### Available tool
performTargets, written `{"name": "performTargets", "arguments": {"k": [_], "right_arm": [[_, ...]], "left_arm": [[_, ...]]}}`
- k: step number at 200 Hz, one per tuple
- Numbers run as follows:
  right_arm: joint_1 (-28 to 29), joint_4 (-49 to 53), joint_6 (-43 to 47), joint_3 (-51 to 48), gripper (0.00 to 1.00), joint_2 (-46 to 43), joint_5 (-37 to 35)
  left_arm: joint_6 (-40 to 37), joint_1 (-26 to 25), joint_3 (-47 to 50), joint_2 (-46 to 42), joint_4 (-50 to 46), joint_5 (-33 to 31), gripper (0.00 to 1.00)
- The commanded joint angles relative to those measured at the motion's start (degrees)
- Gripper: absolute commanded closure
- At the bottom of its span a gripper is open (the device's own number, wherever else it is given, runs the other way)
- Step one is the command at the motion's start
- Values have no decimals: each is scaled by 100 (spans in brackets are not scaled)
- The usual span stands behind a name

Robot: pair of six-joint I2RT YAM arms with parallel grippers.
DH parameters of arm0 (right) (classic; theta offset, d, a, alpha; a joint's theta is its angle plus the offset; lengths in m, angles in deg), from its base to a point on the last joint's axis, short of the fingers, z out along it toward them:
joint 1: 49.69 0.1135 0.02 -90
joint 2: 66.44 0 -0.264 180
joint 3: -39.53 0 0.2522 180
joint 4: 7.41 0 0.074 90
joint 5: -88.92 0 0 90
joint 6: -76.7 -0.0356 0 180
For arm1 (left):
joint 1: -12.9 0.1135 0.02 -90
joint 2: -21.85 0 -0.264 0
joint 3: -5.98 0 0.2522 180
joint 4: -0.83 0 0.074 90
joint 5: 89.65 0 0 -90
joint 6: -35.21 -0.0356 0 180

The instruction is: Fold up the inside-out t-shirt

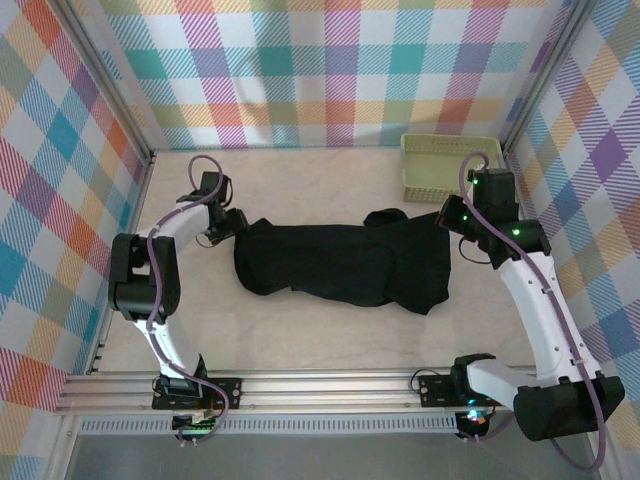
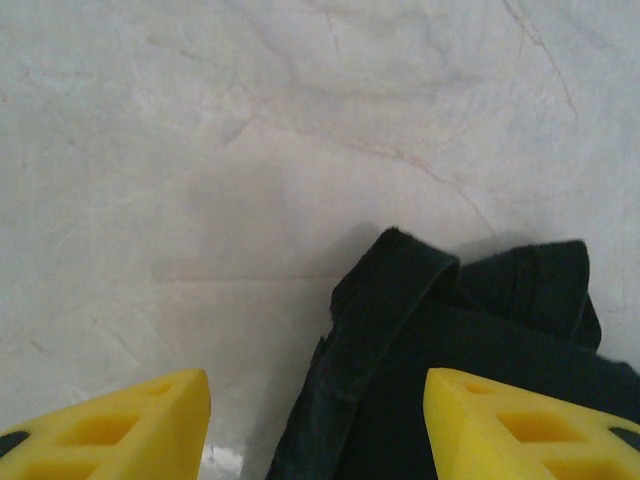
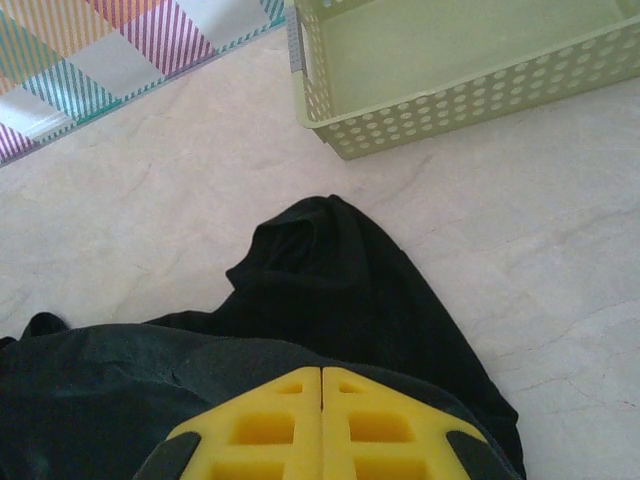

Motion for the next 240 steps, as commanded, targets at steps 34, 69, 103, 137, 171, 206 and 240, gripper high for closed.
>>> {"name": "performTargets", "arguments": {"k": [34,69,103,137,171,206,240], "right_arm": [[-36,-135,-25,-50,100,-159,37],[-33,-121,-27,-50,100,-148,38],[-32,-117,-30,-59,100,-159,38],[-28,-88,-25,-59,100,-189,33],[-27,-72,-12,-59,100,-193,38],[-33,-76,-13,-59,100,-193,60],[-34,-18,14,-3,100,-198,39]], "left_arm": [[-179,-33,-585,534,-507,-228,51],[-263,-121,-666,644,-566,-85,51],[-258,-133,-720,706,-633,-109,54],[-269,-145,-694,671,-666,-147,65],[-282,-147,-667,609,-658,-168,73],[-276,-147,-708,660,-667,-150,85],[-207,-147,-713,565,-693,-153,97]]}}
